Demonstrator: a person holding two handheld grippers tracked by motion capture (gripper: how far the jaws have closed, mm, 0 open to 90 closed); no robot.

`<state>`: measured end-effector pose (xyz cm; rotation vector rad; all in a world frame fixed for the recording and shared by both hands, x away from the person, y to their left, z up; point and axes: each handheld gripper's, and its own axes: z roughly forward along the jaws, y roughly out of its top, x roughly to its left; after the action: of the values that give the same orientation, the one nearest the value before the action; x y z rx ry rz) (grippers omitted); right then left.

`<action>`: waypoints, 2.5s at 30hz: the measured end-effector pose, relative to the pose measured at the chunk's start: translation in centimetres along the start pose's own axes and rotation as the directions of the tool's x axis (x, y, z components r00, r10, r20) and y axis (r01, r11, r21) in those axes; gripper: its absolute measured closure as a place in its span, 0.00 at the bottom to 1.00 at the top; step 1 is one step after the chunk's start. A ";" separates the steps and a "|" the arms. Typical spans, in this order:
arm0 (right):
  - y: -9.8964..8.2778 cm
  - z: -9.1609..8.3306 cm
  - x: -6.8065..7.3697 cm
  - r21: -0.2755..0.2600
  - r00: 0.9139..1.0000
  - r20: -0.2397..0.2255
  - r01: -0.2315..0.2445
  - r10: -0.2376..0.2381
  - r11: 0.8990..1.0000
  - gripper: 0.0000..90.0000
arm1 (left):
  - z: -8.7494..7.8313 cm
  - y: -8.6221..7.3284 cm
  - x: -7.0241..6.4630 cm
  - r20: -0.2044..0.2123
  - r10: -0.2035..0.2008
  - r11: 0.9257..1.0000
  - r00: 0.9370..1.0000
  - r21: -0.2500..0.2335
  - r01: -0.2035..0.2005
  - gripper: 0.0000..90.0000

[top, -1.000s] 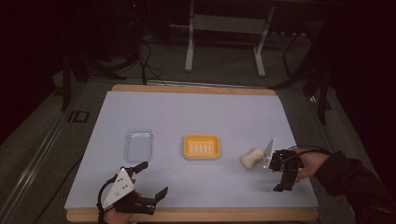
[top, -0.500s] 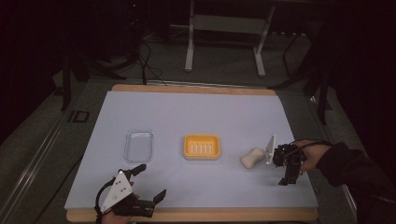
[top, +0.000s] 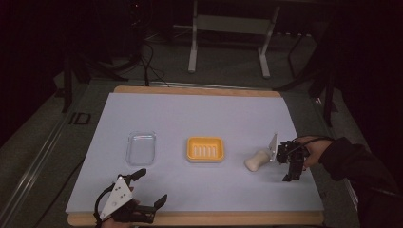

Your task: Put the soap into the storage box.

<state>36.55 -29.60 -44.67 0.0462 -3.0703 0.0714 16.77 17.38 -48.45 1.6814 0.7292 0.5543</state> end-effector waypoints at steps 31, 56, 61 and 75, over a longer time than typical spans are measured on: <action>1.8 -0.2 -4.5 -0.031 0.985 0.095 0.145 -0.142 0.989 0.23 | -2.3 -0.7 -0.8 -0.057 -0.017 1.000 0.998 0.007 0.018 0.00; 5.5 1.0 -4.0 -0.067 0.961 0.083 0.271 -0.265 0.960 0.26 | -2.4 -0.8 -0.9 -0.057 -0.022 1.000 0.998 0.013 0.023 0.00; 5.8 1.6 -3.9 -0.046 0.955 0.088 0.288 -0.283 0.956 0.31 | -2.4 -0.9 -1.0 -0.053 -0.020 1.000 0.998 0.016 0.021 0.00; 6.5 3.4 -4.2 -0.009 0.936 0.073 0.345 -0.344 0.938 0.37 | -2.4 -1.0 -1.0 -0.054 -0.030 1.000 0.998 0.003 0.030 0.00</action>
<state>40.29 -23.18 -48.61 0.5961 -3.0769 0.0173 14.19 18.41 -48.83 1.6620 0.7940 0.5797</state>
